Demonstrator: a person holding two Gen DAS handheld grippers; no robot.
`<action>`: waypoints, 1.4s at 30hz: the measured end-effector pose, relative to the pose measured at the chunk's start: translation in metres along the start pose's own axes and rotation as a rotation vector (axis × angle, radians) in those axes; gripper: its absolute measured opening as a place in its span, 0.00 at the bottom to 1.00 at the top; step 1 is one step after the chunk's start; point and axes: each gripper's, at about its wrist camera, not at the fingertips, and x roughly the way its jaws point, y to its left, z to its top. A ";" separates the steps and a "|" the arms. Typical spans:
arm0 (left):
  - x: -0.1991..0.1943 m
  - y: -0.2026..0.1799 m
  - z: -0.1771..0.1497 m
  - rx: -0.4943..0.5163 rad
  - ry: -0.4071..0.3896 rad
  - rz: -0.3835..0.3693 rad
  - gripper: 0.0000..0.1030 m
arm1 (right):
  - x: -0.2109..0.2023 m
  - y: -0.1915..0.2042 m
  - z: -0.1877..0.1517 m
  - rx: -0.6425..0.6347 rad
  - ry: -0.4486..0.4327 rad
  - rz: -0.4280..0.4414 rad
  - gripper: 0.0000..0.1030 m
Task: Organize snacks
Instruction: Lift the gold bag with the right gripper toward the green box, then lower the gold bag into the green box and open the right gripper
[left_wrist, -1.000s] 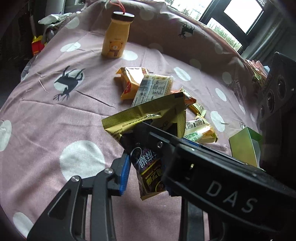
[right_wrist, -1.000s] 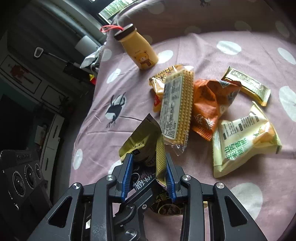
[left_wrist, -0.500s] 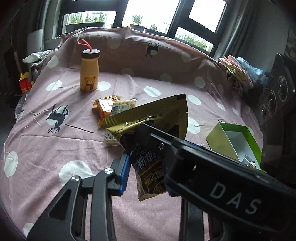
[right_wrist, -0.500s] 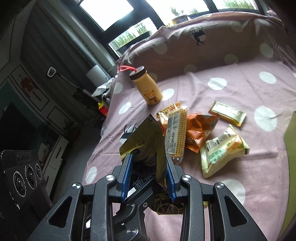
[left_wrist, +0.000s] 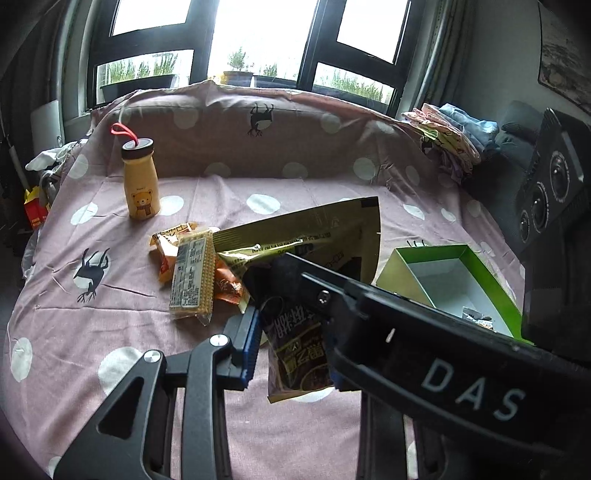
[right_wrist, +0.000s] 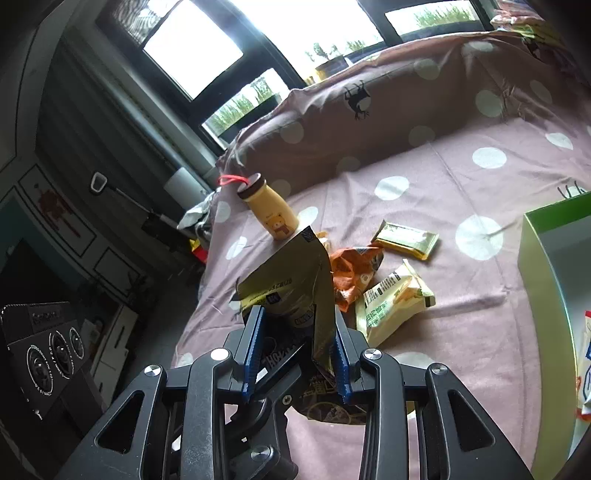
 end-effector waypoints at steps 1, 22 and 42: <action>0.000 -0.005 0.002 0.012 -0.005 0.000 0.27 | -0.003 -0.002 0.002 0.005 -0.010 0.001 0.36; 0.031 -0.133 0.024 0.311 -0.025 -0.194 0.27 | -0.109 -0.096 0.018 0.249 -0.291 -0.119 0.36; 0.098 -0.193 0.016 0.376 0.162 -0.394 0.28 | -0.136 -0.170 0.006 0.489 -0.347 -0.318 0.36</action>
